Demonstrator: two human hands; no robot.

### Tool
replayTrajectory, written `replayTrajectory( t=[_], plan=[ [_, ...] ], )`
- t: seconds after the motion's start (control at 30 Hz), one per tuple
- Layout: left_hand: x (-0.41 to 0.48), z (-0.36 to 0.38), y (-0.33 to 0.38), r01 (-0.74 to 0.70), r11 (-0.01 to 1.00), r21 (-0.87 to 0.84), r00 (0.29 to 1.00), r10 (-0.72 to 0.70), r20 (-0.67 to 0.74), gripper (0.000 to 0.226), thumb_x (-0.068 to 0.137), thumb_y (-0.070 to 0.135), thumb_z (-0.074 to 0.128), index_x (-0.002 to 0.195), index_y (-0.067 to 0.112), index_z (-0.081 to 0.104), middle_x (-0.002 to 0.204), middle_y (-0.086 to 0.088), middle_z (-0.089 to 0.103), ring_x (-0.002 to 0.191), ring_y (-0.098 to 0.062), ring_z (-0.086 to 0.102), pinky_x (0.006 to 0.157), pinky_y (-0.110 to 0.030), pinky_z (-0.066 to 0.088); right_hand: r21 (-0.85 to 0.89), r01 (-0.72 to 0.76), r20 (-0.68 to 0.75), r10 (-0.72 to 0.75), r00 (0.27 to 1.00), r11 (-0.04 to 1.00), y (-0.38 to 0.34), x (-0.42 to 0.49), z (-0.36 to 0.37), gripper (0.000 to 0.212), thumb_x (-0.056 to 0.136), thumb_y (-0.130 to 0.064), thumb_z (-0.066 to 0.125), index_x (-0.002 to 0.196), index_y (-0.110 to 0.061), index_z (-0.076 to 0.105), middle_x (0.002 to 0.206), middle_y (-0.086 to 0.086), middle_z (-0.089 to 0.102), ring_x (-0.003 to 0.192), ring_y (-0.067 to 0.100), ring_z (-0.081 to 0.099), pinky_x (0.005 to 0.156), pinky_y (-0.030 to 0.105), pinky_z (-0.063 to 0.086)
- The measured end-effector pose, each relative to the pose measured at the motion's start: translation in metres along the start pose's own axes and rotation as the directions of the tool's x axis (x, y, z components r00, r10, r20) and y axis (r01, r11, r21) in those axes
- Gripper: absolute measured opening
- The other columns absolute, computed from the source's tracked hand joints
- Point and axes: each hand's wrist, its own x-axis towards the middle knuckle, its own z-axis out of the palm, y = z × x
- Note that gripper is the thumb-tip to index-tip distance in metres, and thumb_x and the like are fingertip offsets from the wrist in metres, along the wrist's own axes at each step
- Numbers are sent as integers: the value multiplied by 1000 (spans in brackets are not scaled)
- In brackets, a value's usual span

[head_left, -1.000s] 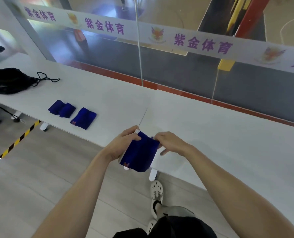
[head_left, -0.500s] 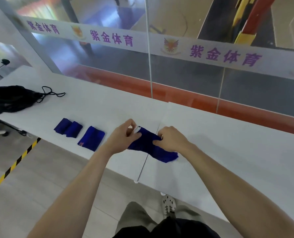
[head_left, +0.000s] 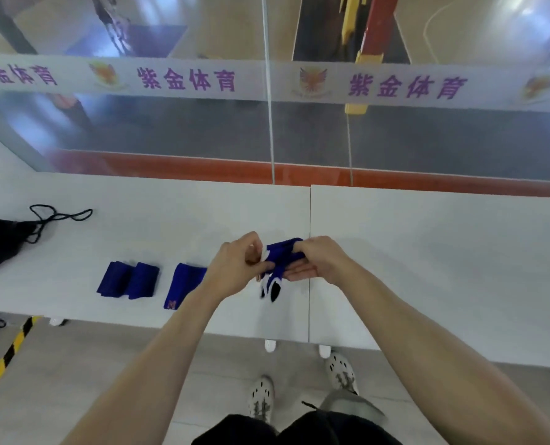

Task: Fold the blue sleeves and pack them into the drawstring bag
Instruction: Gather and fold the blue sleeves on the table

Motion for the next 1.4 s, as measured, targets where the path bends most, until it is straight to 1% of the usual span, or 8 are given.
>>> replayTrajectory(
  t=[0.3,0.47,0.7,0.87,0.97,1.17,1.33,1.4],
  plan=[
    [-19,-28,-25,-220,971,-97,974,224,28,27,106,1,56,100,27,62,93,14,75,90,-11,74,85,-33,59,280,3,-108,28,994,960,21,-12,35,26,101,0,53,125,6,62,88,28,80,71,36,81,59,39,67],
    [-28,-23,-24,-211,956,-202,948,251,195,29,98,45,80,120,32,66,117,15,72,110,-7,68,91,-20,54,290,1,-136,40,990,957,29,-16,33,29,103,-5,51,127,6,64,93,29,80,69,33,81,55,34,64],
    [-26,-1,-31,-248,965,-90,951,260,165,13,111,25,45,118,27,55,119,11,54,97,-12,62,80,-34,57,-186,-103,-157,74,985,977,31,-17,29,18,98,-21,48,97,-6,58,58,7,53,48,24,60,53,28,50],
    [-18,-1,-39,-131,974,-185,981,154,120,22,115,17,39,105,29,54,111,9,54,90,-10,60,76,-31,52,-421,14,-6,-19,1000,907,27,-16,33,34,101,-23,42,105,-2,69,98,13,71,82,32,80,75,41,68],
    [-14,-1,-38,-6,954,-301,990,48,134,23,118,20,40,106,24,59,116,0,58,97,-18,62,82,-37,52,-275,141,38,-136,990,951,28,-14,38,26,106,-23,47,102,-9,69,98,7,74,94,25,74,98,51,64],
    [-7,-11,-42,33,952,-305,983,24,181,24,120,37,40,127,34,62,129,-4,59,118,-24,68,85,-34,66,-455,305,114,-285,952,837,33,-1,41,47,89,-24,88,130,-24,66,122,-6,75,111,19,73,94,43,66],
    [-8,-21,-56,143,891,-431,965,-28,262,67,108,43,68,163,48,30,134,10,65,117,-17,74,82,-31,67,-489,318,62,-331,942,812,33,8,49,25,89,-27,87,111,-19,76,104,-3,80,97,20,77,88,42,66],
    [-3,-25,-67,131,930,-345,961,-34,274,71,97,37,85,155,34,45,131,9,68,116,-17,74,84,-33,67,-528,341,47,-375,926,777,35,10,55,26,89,-29,87,110,-20,75,103,-4,79,95,18,76,84,39,66]
  ],
)
